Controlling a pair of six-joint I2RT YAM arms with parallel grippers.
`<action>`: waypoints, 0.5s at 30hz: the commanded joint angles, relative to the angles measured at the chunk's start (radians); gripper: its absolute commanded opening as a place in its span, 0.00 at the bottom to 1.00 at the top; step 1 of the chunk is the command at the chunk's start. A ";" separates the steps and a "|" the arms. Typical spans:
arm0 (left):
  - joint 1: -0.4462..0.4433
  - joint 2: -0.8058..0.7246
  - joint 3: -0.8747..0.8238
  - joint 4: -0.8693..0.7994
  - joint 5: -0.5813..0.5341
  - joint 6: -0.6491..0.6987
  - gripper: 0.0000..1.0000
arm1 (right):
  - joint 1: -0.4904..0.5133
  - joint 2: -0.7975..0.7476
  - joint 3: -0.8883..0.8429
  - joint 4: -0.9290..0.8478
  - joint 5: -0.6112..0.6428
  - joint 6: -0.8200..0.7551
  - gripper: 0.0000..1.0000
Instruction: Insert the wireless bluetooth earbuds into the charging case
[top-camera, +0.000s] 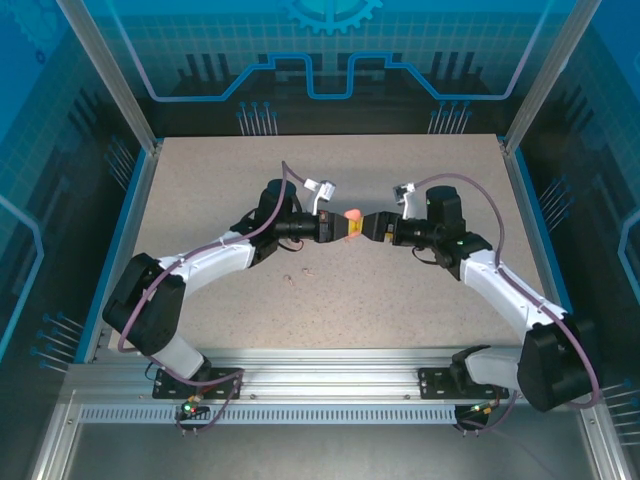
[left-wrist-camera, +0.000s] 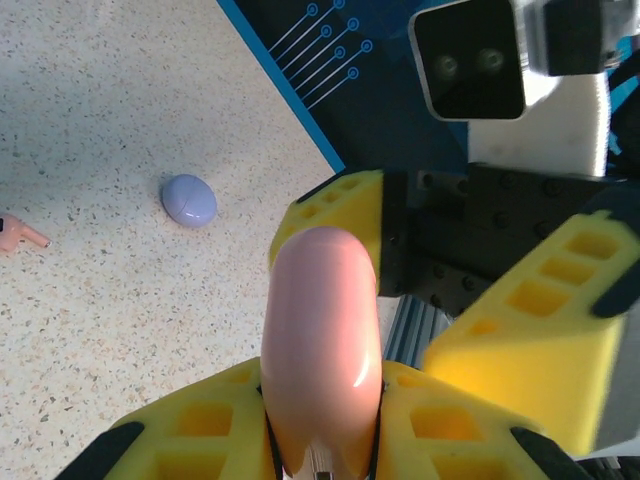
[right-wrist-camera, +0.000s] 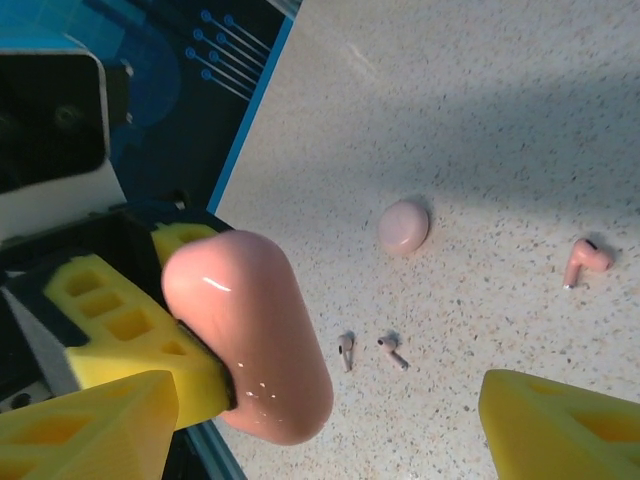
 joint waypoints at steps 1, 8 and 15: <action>0.001 0.002 0.034 -0.015 0.034 0.025 0.03 | 0.006 0.045 -0.004 0.020 0.017 -0.021 0.77; 0.000 -0.012 0.035 -0.002 0.053 0.018 0.02 | -0.097 0.132 -0.070 0.096 0.014 0.011 0.72; -0.002 -0.012 0.024 0.010 0.053 0.015 0.02 | -0.124 0.033 -0.097 0.061 -0.062 -0.003 0.72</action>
